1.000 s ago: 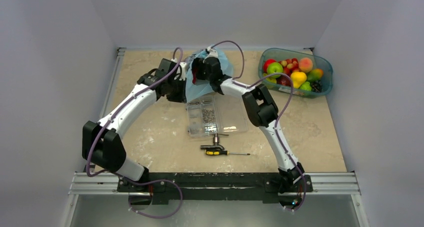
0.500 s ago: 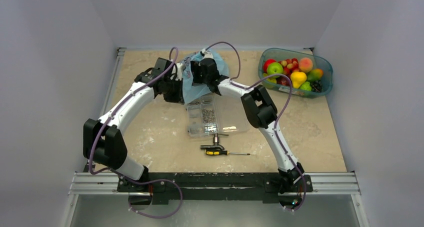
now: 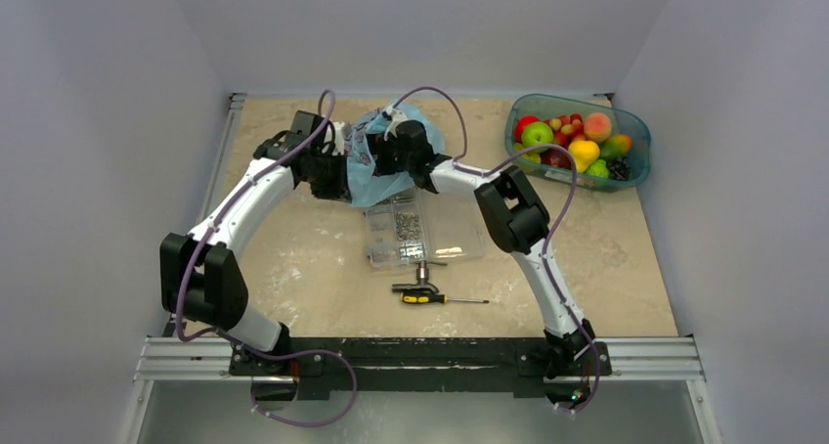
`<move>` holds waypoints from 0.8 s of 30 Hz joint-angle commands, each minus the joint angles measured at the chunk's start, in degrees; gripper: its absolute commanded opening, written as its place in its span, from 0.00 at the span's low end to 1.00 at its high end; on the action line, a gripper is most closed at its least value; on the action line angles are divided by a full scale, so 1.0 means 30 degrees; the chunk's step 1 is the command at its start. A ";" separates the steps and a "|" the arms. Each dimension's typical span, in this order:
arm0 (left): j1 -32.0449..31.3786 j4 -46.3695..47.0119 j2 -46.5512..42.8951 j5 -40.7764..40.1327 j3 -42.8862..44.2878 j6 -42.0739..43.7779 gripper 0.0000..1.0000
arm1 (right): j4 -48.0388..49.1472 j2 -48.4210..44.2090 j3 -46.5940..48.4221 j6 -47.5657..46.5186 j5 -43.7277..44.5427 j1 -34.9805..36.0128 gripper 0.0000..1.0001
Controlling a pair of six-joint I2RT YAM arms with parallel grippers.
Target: Take the fake fruits out of the plastic bag
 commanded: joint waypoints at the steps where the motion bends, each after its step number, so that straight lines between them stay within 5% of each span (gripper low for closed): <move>1: 0.0073 0.0033 -0.0154 0.0230 0.0472 -0.0015 0.00 | -0.0164 0.0243 -0.0194 -0.0645 -0.1310 0.0341 0.99; 5: 0.0071 0.0053 -0.0081 0.0209 0.0548 -0.0018 0.00 | -0.2376 0.1098 0.1600 -0.0372 0.0349 0.0386 0.91; 8: 0.0071 0.0049 0.0087 0.0256 0.0512 0.0003 0.00 | -0.1630 0.1111 0.1662 0.0145 0.0198 0.0392 0.66; 19: 0.0176 0.0927 0.0964 0.0896 0.1261 -0.0388 0.00 | 0.1747 -0.1332 -0.0850 0.1405 0.5076 -0.0224 0.21; 24: 0.0332 0.1146 0.2541 0.1788 0.2818 -0.1270 0.00 | 0.2881 -0.1980 -0.1786 0.2104 0.7260 -0.1392 0.12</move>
